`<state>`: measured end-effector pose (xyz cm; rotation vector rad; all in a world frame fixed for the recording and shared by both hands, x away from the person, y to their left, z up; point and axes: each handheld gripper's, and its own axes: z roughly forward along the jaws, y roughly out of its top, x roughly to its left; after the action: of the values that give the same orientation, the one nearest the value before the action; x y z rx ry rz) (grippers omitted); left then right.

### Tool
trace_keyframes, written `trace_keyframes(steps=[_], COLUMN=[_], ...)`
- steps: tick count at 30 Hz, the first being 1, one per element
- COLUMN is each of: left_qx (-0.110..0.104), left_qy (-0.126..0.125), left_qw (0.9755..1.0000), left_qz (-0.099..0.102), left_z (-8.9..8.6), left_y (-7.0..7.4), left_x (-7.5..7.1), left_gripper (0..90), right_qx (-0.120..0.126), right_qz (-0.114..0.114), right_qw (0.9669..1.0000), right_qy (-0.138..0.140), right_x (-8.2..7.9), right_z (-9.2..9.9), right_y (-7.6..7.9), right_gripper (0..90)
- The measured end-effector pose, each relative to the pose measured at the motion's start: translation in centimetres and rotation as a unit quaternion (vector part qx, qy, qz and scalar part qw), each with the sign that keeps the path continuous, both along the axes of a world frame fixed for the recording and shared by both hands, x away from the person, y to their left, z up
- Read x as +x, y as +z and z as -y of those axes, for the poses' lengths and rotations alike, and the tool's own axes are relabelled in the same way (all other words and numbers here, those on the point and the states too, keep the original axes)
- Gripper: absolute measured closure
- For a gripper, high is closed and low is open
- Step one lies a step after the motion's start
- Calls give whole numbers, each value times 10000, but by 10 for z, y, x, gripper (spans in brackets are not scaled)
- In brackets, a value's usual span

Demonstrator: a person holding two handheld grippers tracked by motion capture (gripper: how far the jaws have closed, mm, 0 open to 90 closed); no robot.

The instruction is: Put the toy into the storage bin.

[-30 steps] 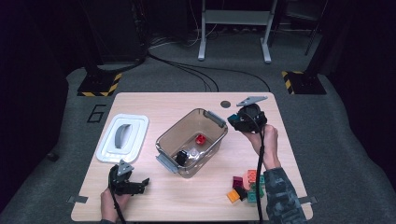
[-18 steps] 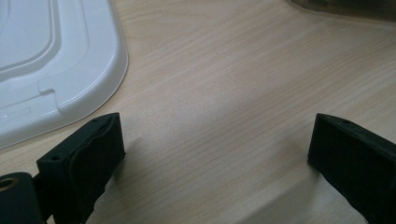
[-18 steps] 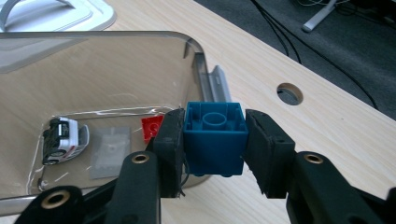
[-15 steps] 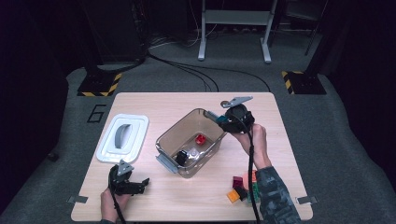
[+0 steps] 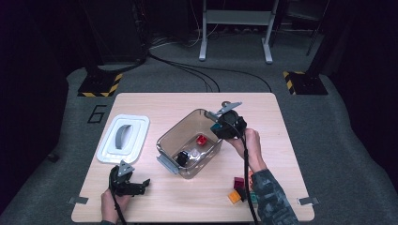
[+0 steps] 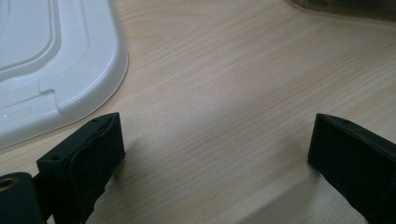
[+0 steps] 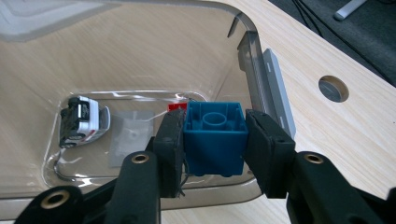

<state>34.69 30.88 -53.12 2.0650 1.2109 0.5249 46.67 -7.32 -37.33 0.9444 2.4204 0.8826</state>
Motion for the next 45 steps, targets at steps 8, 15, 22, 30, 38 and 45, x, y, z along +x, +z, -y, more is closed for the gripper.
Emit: trace_keyframes(steps=[8, 15, 22, 30, 38, 45], left_qx=[1, 1, -2, 0, 0, 1], left_qy=[0, 0, 16, 0, 0, 2], left_qw=[10000, 10000, 10000, 10000, 10000, 10000], left_qz=[-1, -1, 18, -1, -1, -1], left_z=[0, 0, 0, 0, 0, 0], left_y=[0, 0, 0, 0, 0, 0], left_x=[0, 0, 0, 0, 0, 0], left_gripper=[34, 34, 35, 34, 35, 35], right_qx=[-27, -106, 110, 435, 591, 540], right_qz=[-10, -72, 33, 37, -147, -479], right_qw=[10000, 9999, 9998, 9983, 9956, 9912], right_qy=[34, 25, -131, -399, -716, -1112], right_x=[-1, -3, -13, -30, -46, -58], right_z=[3, 3, 15, 46, 75, 103], right_y=[-5, -6, 1, 7, -10, -37], right_gripper=[586, 496, 306, 189, 143, 76])
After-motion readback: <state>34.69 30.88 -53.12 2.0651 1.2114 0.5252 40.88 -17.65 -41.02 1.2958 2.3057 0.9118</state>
